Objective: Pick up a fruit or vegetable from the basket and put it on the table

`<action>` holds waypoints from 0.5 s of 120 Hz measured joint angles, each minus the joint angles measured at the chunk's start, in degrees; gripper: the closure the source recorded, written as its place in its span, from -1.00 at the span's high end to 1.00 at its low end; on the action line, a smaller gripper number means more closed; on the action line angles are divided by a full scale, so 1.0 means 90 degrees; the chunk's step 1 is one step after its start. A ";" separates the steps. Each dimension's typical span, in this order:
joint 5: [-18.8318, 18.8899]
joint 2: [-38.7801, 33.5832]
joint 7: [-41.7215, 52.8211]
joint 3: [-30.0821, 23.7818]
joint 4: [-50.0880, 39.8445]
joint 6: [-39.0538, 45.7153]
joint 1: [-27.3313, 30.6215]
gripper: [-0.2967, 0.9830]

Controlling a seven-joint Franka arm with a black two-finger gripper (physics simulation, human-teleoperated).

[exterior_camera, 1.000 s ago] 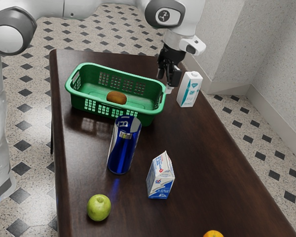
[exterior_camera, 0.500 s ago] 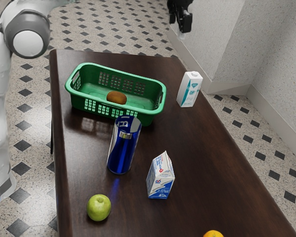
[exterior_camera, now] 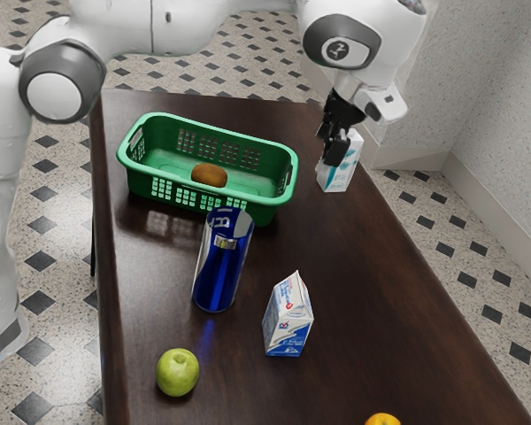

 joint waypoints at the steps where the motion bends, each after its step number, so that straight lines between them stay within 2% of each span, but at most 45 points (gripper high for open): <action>1: 0.0002 -0.0013 0.0019 0.0008 -0.0042 -0.0003 0.0024 0.53; 8: -0.0043 -0.0064 0.0150 0.0054 -0.0239 -0.0079 0.0177 0.54; 15: -0.0290 -0.0293 0.0269 0.0233 -0.0671 -0.0158 0.0363 0.54; 28: -0.0533 -0.1654 0.0454 0.0479 -0.2864 0.0212 0.0496 0.54; 36: -0.0601 -0.2265 0.0553 0.0809 -0.3811 0.0553 0.0329 0.54; 52: -0.0435 -0.2719 0.0735 0.1717 -0.4362 0.1006 -0.0171 0.54; 60: -0.0333 -0.2735 0.0812 0.1924 -0.4419 0.1156 -0.0263 0.54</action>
